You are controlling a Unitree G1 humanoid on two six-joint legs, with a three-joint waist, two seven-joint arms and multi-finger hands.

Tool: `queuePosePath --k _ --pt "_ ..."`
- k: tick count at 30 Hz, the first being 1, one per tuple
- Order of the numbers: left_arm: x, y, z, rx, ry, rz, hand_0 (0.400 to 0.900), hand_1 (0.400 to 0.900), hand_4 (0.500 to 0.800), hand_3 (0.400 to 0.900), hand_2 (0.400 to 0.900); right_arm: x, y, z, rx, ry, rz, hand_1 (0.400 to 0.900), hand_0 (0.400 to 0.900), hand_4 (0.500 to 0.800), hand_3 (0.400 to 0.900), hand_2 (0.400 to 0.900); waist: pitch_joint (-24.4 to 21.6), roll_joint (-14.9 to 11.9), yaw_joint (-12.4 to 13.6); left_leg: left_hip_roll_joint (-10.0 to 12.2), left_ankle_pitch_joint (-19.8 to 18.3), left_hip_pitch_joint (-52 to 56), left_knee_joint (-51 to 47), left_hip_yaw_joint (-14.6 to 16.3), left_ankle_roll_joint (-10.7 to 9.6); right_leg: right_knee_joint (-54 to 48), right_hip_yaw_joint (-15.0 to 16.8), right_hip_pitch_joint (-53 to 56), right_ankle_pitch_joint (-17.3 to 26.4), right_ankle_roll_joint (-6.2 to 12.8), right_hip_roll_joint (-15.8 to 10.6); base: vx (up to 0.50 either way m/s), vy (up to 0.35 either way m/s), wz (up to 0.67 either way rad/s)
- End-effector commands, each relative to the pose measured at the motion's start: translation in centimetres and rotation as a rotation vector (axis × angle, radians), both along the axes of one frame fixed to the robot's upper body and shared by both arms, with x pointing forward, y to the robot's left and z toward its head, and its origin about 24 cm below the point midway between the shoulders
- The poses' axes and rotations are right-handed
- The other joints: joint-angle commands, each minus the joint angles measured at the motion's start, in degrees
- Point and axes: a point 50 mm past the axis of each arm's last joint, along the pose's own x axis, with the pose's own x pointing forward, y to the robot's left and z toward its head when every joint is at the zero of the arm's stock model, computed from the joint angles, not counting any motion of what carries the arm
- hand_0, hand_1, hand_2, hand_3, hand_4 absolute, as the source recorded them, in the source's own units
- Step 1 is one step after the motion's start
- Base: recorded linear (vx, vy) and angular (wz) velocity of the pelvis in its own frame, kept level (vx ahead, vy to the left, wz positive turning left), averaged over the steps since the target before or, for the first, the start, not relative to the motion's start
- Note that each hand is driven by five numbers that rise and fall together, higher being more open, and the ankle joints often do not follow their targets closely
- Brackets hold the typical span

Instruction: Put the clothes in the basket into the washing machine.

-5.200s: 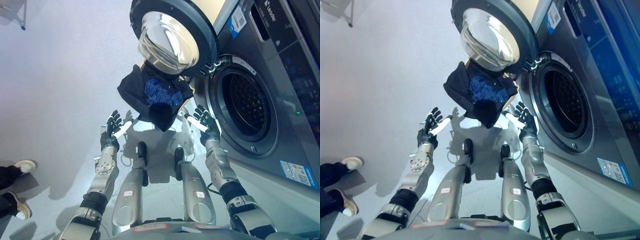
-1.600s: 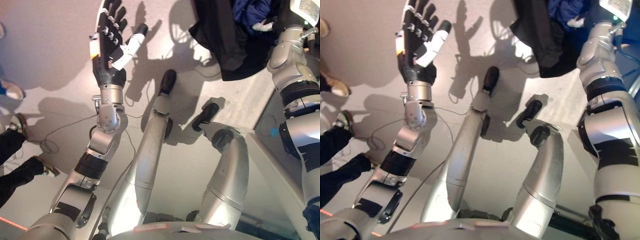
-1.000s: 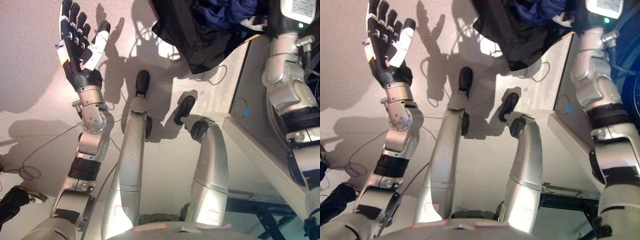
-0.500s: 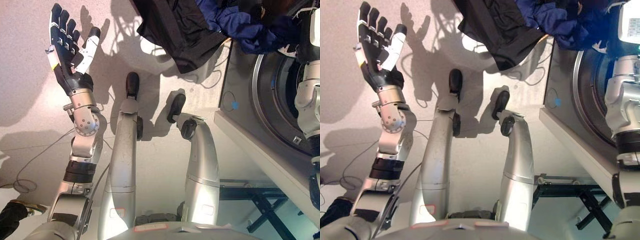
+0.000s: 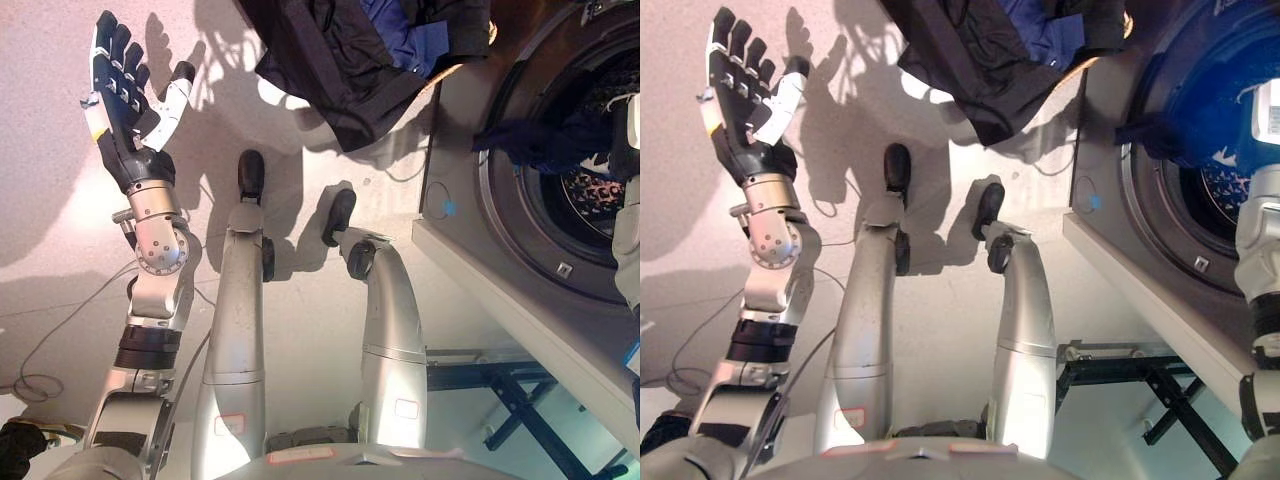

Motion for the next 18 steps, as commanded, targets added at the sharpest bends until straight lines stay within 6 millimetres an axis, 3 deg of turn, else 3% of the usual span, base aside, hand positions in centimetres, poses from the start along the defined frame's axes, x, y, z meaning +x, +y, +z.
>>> queuePosePath --k 1,5,6,14,18 --pt "-1.7 0.4 -1.5 0.047 -0.009 0.025 0.900 0.900 0.800 0.900 0.900 -4.5 -6.3 -1.3 -0.091 0.161 -0.323 0.400 0.400 0.500 0.400 0.400 -9.7 -1.1 0.2 0.0 -7.5 -1.5 2.2 -5.4 -4.1 1.0 -0.1 -5.4 2.1 0.37 1.9 0.00 -0.002 -0.05" --pt "-1.7 0.2 -1.6 0.048 -0.010 0.014 0.900 0.900 0.800 0.900 0.900 -4.9 -7.2 -1.9 -0.094 0.226 -0.384 0.400 0.400 0.500 0.400 0.400 -9.3 -1.1 0.4 0.2 -7.5 -1.1 2.3 -5.2 -4.1 0.8 -0.2 -5.1 2.3 0.31 2.0 0.00 -0.001 -0.02" --pt "-1.7 0.0 -1.5 0.050 -0.013 0.000 0.900 0.900 0.800 0.900 0.900 -5.2 -7.6 -2.5 -0.092 0.264 -0.410 0.900 0.900 0.800 0.900 0.900 -9.3 -1.0 0.6 0.2 -7.5 -1.1 2.3 -5.2 -4.1 0.7 -0.2 -5.0 2.3 0.26 2.0 0.00 0.000 0.00" --pt "-1.7 0.1 -1.4 0.049 -0.018 -0.002 0.900 0.900 0.800 0.900 0.900 -3.0 -6.4 -0.3 -0.084 0.175 -0.361 0.900 0.900 0.800 0.900 0.900 -9.1 -0.6 0.7 0.8 -7.4 -0.6 2.2 -4.9 -4.1 0.6 0.0 -4.6 2.3 0.01 2.5 0.00 0.000 -0.01" --pt "-1.8 0.0 -1.3 0.048 -0.029 -0.002 0.900 0.900 0.800 0.900 0.900 -2.8 -6.2 0.2 -0.098 0.153 -0.347 0.900 0.900 0.800 0.900 0.900 -8.8 -0.4 0.7 0.8 -7.5 -0.7 2.6 -4.8 -4.1 0.6 0.0 -4.4 2.2 0.02 2.4 0.00 0.000 0.00"
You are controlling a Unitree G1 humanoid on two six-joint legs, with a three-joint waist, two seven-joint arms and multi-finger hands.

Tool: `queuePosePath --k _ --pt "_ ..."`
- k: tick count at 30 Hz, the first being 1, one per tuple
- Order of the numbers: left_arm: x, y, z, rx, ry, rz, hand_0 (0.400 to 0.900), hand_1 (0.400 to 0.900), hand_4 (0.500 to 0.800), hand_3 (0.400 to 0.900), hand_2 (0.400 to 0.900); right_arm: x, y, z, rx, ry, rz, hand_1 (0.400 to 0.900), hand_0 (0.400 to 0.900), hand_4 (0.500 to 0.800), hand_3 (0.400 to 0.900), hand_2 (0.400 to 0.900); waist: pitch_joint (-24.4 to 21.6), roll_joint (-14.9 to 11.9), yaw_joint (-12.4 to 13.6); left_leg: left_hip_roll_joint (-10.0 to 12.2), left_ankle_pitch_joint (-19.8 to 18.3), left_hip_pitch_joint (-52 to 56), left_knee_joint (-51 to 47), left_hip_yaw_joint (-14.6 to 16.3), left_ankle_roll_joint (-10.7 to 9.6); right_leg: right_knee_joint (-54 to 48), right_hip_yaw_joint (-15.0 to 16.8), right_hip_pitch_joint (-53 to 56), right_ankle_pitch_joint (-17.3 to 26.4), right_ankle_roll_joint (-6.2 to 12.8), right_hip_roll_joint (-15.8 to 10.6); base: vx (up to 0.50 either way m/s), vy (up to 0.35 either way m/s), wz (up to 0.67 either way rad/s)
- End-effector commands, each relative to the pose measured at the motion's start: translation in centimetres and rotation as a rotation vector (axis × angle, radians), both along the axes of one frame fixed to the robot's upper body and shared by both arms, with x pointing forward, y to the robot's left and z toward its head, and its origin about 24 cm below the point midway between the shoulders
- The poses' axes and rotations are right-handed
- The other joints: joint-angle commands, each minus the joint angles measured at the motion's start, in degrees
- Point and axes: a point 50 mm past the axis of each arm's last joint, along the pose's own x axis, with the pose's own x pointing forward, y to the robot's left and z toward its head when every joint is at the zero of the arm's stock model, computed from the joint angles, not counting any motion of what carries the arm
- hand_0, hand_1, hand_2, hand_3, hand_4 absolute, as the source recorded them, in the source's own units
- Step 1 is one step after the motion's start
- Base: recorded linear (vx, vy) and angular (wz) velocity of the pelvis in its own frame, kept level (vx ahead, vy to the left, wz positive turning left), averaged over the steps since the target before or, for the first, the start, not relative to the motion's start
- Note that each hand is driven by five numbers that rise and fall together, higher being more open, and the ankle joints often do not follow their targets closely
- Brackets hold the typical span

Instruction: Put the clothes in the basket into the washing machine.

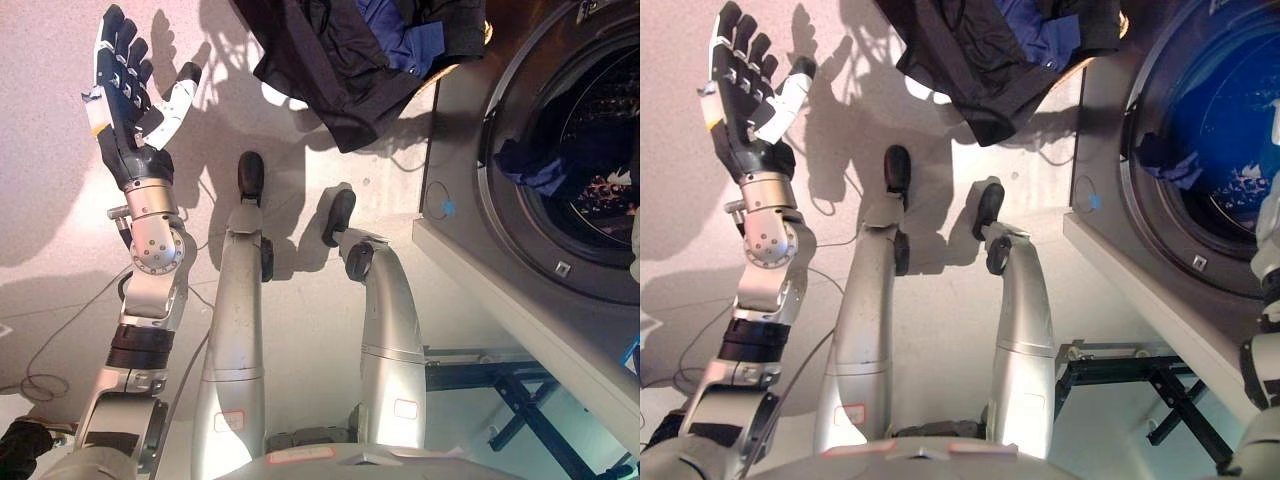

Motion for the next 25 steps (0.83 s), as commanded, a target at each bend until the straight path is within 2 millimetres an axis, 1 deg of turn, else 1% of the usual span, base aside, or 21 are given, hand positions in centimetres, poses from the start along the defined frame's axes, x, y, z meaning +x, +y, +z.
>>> queuePosePath --k 1,7,10,11,12,14,17,21,22,25 --pt "-1.8 -0.2 -1.5 -0.015 -0.033 0.007 0.900 0.900 0.800 0.900 0.900 -4.0 -4.3 -1.2 -0.070 0.078 -0.223 0.900 0.900 0.800 0.900 0.900 -8.7 -0.2 -0.3 -0.1 -7.5 -1.2 3.4 -5.5 -3.9 1.3 -0.7 -4.2 2.0 0.22 1.5 0.00 0.000 0.00" --pt "-1.7 -0.4 -1.5 -0.007 -0.037 0.003 0.900 0.900 0.800 0.900 0.900 -3.6 -4.1 -1.0 -0.082 0.089 -0.225 0.900 0.900 0.800 0.900 0.900 -8.6 -0.3 0.0 0.1 -7.4 -1.0 3.2 -5.5 -4.0 1.2 -0.8 -4.0 2.1 0.20 1.6 0.00 0.000 0.00" --pt "-1.7 -0.3 -1.6 -0.010 -0.030 0.011 0.900 0.900 0.800 0.900 0.900 -2.9 -3.4 -0.2 -0.097 0.061 -0.192 0.900 0.900 0.800 0.900 0.900 -8.3 -0.3 -0.1 0.3 -7.3 -0.7 3.0 -5.4 -4.0 1.2 -0.7 -3.8 2.3 0.21 1.7 0.00 0.000 0.00" --pt "-1.7 -0.2 -1.6 -0.010 -0.028 0.017 0.900 0.900 0.800 0.900 0.900 -2.4 -2.8 0.5 -0.106 0.023 -0.157 0.900 0.900 0.800 0.900 0.900 -8.3 -0.3 -0.3 0.3 -7.3 -0.7 3.0 -5.5 -4.0 1.1 -0.6 -3.8 2.3 0.20 1.8 0.00 0.015 -0.06" --pt "-1.8 0.0 -1.7 -0.011 -0.026 0.034 0.900 0.900 0.800 0.900 0.900 -1.4 -1.3 1.7 -0.115 -0.050 -0.071 0.900 0.900 0.800 0.900 0.900 -8.2 -0.2 -0.7 0.4 -7.3 -0.6 2.9 -5.4 -4.0 1.1 -0.5 -3.7 2.3 0.18 2.0 0.00 0.017 -0.08" --pt "-1.8 0.3 -1.5 -0.019 -0.034 0.060 0.900 0.900 0.800 0.900 0.900 -0.6 1.4 3.5 -0.126 -0.166 0.069 0.900 0.900 0.800 0.900 0.900 -8.0 0.0 -1.7 0.5 -7.4 -0.4 3.0 -5.1 -3.9 1.0 -0.4 -3.6 2.5 0.24 2.3 -0.01 0.021 -0.07" --pt "-1.7 0.1 -1.5 -0.034 -0.036 0.063 0.900 0.900 0.800 0.900 0.900 -0.8 4.7 4.0 -0.068 -0.319 0.242 0.900 0.900 0.800 0.900 0.900 -7.9 0.3 -2.6 0.4 -7.5 -0.4 3.2 -4.9 -3.7 0.8 -0.2 -3.4 2.6 0.24 2.7 0.00 0.004 -0.02" --pt "-1.7 -0.2 -1.7 -0.050 -0.034 0.046 0.900 0.900 0.800 0.900 0.900 -1.4 8.0 3.1 0.092 -0.470 0.424 0.900 0.900 0.800 0.900 0.900 -7.8 0.5 -2.6 0.3 -7.4 -0.9 3.3 -4.9 -3.5 0.9 0.1 -3.7 2.6 0.07 3.0 0.00 0.000 0.00" --pt "-1.7 -0.2 -1.8 -0.053 -0.027 0.043 0.900 0.900 0.800 0.900 0.900 -1.5 8.6 2.5 0.121 -0.464 0.452 0.900 0.900 0.800 0.900 0.900 -7.8 0.4 -2.6 0.3 -7.4 -1.0 3.3 -4.8 -3.5 0.9 0.2 -3.7 2.6 0.03 3.0 0.00 0.000 0.00" --pt "-1.9 -0.1 -2.2 -0.053 -0.009 0.035 0.900 0.900 0.800 0.900 0.900 -1.6 10.5 1.9 0.213 -0.493 0.555 0.900 0.900 0.800 0.900 0.900 -7.9 0.2 -2.5 0.4 -7.4 -1.3 3.8 -4.6 -3.4 1.0 0.3 -3.9 2.8 -0.07 3.2 -0.02 0.008 -0.04"
